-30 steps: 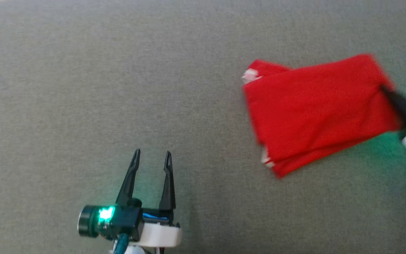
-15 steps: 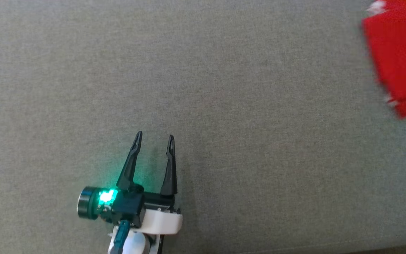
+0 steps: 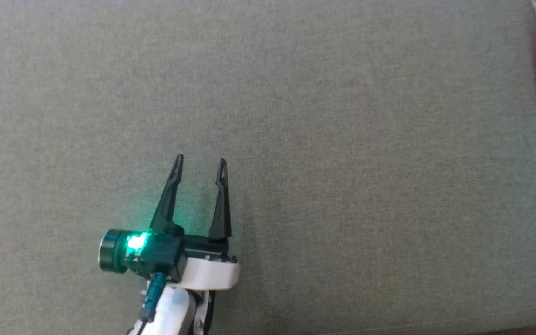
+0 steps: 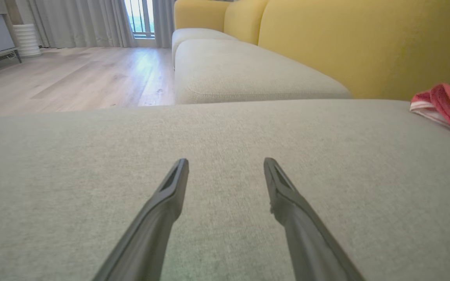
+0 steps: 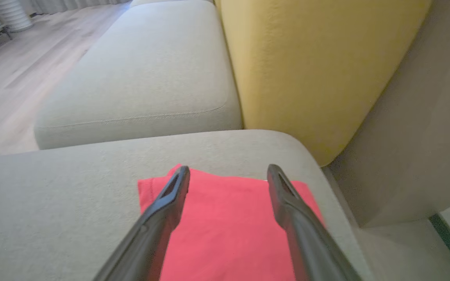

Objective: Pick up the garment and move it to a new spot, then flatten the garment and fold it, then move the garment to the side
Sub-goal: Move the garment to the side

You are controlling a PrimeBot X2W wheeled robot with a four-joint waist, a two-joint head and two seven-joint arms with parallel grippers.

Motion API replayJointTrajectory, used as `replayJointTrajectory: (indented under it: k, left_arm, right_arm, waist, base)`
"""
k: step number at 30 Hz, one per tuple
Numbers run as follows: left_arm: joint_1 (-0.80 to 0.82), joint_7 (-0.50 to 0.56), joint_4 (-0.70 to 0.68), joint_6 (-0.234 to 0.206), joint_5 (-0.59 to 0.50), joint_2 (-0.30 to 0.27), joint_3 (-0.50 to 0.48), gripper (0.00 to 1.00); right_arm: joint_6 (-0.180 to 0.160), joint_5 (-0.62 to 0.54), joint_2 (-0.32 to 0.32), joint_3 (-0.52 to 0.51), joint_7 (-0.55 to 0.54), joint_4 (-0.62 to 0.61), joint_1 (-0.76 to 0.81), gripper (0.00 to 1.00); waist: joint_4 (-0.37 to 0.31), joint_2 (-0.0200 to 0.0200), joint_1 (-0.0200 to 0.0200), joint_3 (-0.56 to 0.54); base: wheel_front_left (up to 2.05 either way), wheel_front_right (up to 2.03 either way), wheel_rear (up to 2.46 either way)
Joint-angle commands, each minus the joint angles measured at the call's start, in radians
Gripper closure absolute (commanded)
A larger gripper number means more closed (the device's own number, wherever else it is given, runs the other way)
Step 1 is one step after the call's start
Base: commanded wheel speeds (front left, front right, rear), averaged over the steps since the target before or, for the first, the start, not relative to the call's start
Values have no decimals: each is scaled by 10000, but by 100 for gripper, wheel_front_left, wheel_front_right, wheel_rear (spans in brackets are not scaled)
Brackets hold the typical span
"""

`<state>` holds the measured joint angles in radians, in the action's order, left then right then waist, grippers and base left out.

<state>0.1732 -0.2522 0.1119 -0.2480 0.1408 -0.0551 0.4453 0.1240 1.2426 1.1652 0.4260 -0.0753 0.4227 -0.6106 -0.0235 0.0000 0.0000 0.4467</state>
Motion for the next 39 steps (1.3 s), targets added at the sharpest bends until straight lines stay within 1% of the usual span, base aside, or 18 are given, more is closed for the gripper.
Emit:
replayJointTrajectory:
  k: [1,6,9,10,14,17,20,22,23,24,27,30,34,39]
  left_arm:
    - [-15,-95,-337,-82,206,49,-377,0]
    - [-317,-95,-379,-21,492,49,-700,0]
    - [-580,-95,-432,47,560,49,-858,0]
    - [-795,-95,-429,102,547,49,-923,0]
    - [-1327,-95,-370,185,576,49,-1098,0]
    - [-1801,-95,-358,229,699,49,-1280,0]
    - [-2256,-95,-450,301,839,49,-1492,0]
    - [-2491,-95,-540,373,857,49,-1636,0]
    - [-2491,-95,-540,373,857,49,-1636,0]
    - [-2592,-95,-577,447,815,48,-1668,0]
    - [-2902,-95,-681,668,664,43,-1746,0]
    - [-3246,-95,-711,828,562,27,-1891,0]
    - [-3633,-95,-755,985,463,29,-2113,0]
    - [-3953,-95,-833,1105,387,37,-2243,0]
  right_arm:
    - [67,-329,73,162,190,-270,96,0]
    - [67,-1239,-1621,921,511,-898,486,0]
    - [67,-1741,-2648,1291,1000,-1020,982,0]
    - [67,-2105,-3330,1470,1456,-1008,1354,0]
    - [67,-2582,-4865,1449,2558,-565,2238,0]
    - [67,-3185,-5876,1365,3059,-174,2856,0]
    - [67,-4105,-6759,880,3300,305,3410,0]
    - [67,-4941,-7237,389,3353,449,3769,0]
    - [67,-4941,-7237,389,3353,449,3769,0]
    - [67,-5420,-7471,-24,3360,367,3959,0]
    - [67,-7136,-8072,-1260,3365,-272,4779,0]
    - [67,-8431,-8731,-2322,3367,-1191,5752,0]
    - [67,-9352,-9370,-3156,3368,-2333,6857,0]
    - [67,-9686,-9673,-3267,3369,-3083,7759,0]
  waist:
    - [-31,0,0,-482]
    - [-115,0,0,-1596]
    - [-110,0,0,-2333]
    - [-68,0,0,-2823]
    - [43,0,0,-3747]
    - [132,0,0,-4432]
    - [221,0,0,-4858]
    - [296,0,0,-5108]
    - [296,0,0,-5108]
    - [324,0,0,-5217]
    - [412,0,0,-5483]
    - [436,0,0,-5662]
    - [449,0,0,-5822]
    - [419,0,0,-5927]
  base:
    - [0,0,0]
    - [0,0,0]
    - [0,0,0]
    - [0,0,0]
    - [0,0,0]
    - [0,0,0]
    - [0,0,0]
    - [0,0,0]
    - [0,0,0]
    - [0,0,0]
    - [0,0,0]
    - [0,0,0]
    - [0,0,0]
    - [0,0,0]
